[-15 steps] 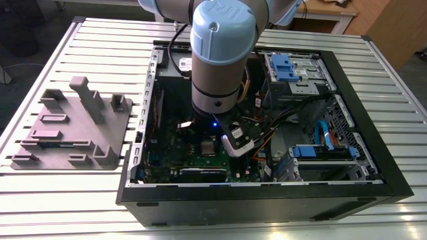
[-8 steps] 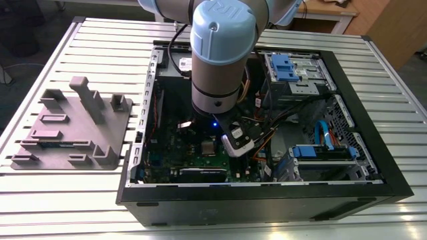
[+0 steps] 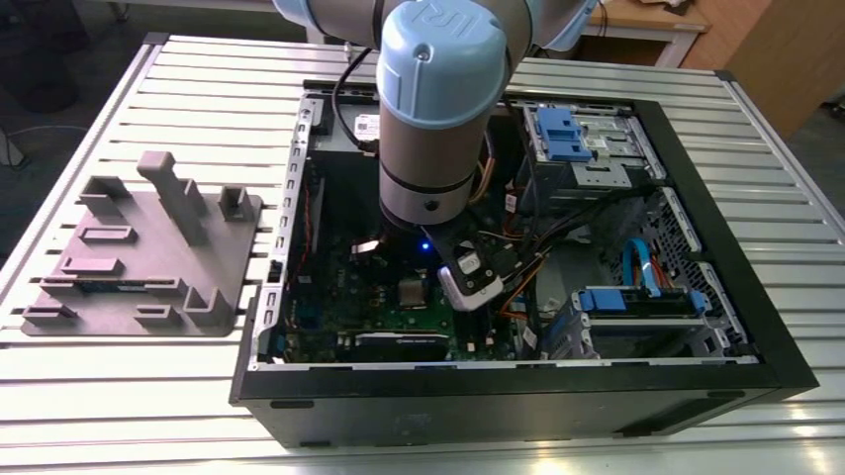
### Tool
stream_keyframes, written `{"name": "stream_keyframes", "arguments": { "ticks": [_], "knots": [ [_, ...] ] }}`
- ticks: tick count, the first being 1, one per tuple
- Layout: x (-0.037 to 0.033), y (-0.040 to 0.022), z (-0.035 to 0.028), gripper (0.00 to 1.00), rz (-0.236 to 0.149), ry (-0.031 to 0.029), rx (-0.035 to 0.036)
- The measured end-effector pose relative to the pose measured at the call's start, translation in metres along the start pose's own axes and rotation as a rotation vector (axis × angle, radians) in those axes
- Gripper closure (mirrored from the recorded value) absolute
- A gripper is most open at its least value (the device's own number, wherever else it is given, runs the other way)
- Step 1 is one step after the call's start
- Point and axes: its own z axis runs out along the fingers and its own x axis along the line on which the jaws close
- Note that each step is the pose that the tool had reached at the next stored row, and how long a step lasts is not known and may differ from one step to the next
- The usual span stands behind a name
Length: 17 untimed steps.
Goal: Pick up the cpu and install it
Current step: 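Place the cpu into insertion slot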
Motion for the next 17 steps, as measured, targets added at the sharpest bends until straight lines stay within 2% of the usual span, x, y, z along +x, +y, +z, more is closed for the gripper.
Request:
{"name": "stream_keyframes", "arguments": {
  "ticks": [7, 12, 17],
  "knots": [
    [-0.0001, 0.0003, -0.0014, 0.56, 0.000, -0.0008, -0.0021],
    [0.0000, 0.0001, -0.0029, 0.56, 0.000, -0.0001, -0.0008],
    [0.0000, 0.0000, -0.0020, 0.56, -0.021, 0.0003, -0.0006]
  ]
}}
